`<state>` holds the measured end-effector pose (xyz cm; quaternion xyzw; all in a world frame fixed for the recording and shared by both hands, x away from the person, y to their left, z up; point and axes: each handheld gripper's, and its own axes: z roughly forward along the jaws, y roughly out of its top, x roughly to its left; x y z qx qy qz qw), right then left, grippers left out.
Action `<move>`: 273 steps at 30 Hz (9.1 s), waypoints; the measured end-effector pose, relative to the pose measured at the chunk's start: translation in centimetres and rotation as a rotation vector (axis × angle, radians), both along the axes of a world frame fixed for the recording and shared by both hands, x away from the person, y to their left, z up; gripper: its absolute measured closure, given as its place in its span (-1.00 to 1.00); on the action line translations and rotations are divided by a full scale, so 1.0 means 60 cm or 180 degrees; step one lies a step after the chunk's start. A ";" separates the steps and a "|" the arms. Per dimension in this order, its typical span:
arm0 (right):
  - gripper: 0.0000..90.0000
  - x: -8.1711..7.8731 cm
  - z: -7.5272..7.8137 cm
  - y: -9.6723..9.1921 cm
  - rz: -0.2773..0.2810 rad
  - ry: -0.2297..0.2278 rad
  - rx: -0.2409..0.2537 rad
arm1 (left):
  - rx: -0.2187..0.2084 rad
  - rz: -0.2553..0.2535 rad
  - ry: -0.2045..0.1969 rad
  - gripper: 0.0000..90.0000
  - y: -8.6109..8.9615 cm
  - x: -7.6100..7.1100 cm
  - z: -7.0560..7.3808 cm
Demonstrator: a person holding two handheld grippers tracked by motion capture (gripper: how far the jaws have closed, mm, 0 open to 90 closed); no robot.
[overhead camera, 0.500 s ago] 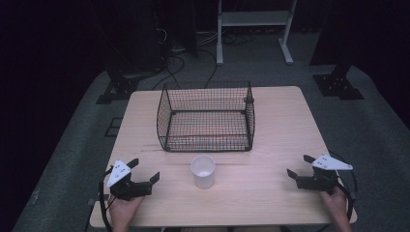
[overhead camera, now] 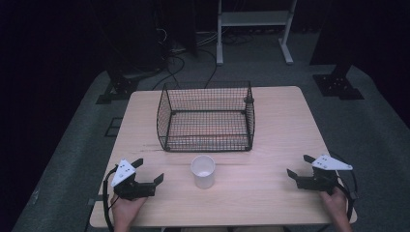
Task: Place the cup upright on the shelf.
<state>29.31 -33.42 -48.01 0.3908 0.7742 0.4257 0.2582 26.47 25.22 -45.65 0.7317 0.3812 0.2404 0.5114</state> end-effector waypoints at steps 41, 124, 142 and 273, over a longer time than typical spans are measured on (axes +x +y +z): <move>-0.71 0.001 0.000 0.001 0.0013 0.0010 -0.0007 | 0.0095 -0.0809 -0.0125 -0.96 -0.089 -0.016 0.032; -0.71 0.000 0.000 0.000 -0.0016 -0.0008 0.0004 | 0.1117 -0.1536 0.0635 -0.53 -0.243 0.080 0.051; -0.71 -0.001 0.000 -0.003 -0.0022 -0.0020 0.0050 | 0.1101 -0.1601 0.0557 -0.53 -0.245 0.105 0.118; -0.71 -0.001 0.002 -0.013 -0.0061 -0.0044 0.0239 | 0.1210 -0.1383 0.0886 -0.53 -0.267 0.373 0.200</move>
